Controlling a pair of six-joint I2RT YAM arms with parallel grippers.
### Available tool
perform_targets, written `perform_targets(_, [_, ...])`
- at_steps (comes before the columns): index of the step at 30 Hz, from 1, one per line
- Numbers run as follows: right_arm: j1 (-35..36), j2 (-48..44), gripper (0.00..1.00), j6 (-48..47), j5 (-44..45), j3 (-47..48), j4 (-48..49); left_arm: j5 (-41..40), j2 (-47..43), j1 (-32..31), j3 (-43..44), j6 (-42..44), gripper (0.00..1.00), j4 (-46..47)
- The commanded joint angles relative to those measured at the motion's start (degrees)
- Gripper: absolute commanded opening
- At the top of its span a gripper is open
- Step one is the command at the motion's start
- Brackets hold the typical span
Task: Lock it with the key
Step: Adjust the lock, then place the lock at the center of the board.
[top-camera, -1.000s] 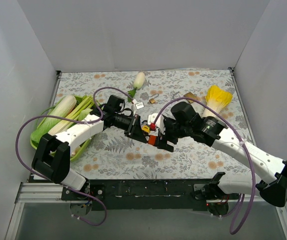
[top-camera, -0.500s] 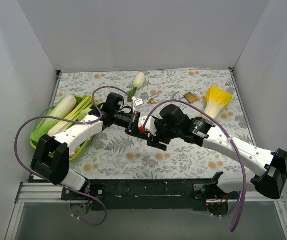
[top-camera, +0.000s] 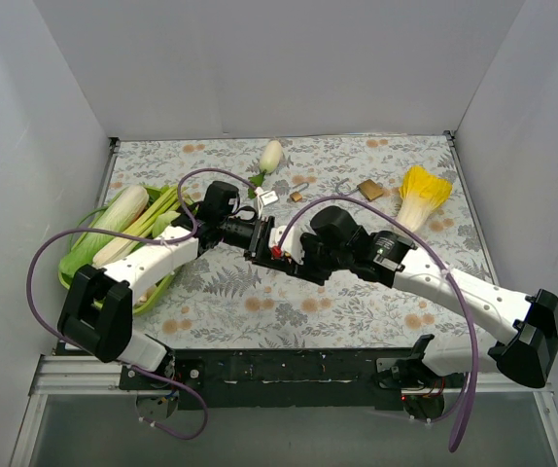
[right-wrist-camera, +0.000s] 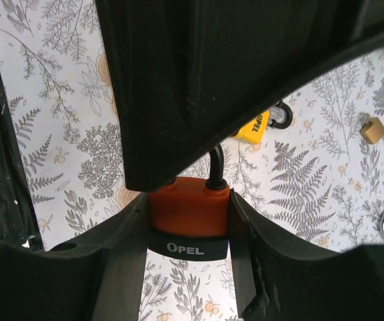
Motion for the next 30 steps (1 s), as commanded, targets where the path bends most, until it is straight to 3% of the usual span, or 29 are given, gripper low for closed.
perform_targets(1, [0.11, -2.57, 0.01, 0.17, 1.91, -1.26, 1.59, 0.4, -5.14, 0.03, -1.03, -1.57, 0.57, 2.78])
perform_targets(3, [-1.63, -3.28, 0.01, 2.35, 1.21, -1.43, 1.06, -1.53, -6.02, 1.42, -1.29, -1.48, 0.7, 3.13])
perform_targets(4, [-2.87, -3.71, 0.01, 3.58, 0.25, -1.61, 0.8, -2.32, -7.07, 2.22, -1.9, -2.0, 0.84, 3.65])
perform_targets(6, [-8.11, -3.81, 0.01, 6.66, -2.83, -1.78, -0.6, -4.86, -8.13, 5.28, -2.35, -2.88, 0.9, 5.49])
perform_targets(7, [-10.41, -4.07, 0.01, 9.8, -3.71, -2.39, -1.05, -5.92, -8.83, 6.34, -2.44, -3.41, 0.98, 6.02])
perform_targets(13, [-29.31, -5.21, 0.01, 22.12, -3.11, -9.94, -5.88, -18.04, -12.35, 10.92, 0.46, -3.24, 0.98, 4.98])
perform_targets(15, [-35.1, -5.74, 0.01, 27.66, -2.13, -14.08, -7.02, -18.76, -13.84, 11.62, 0.99, -2.45, 0.98, 6.46])
perform_targets(20, [-38.47, -3.72, 0.01, 32.77, 2.52, -13.12, -7.29, -27.8, -18.5, 11.8, -1.73, -3.5, 0.98, 13.57])
perform_targets(30, [-44.63, 3.84, 0.01, 39.1, 3.22, -15.76, -8.88, -28.7, -16.66, 11.8, 1.52, -1.74, 0.98, 10.15])
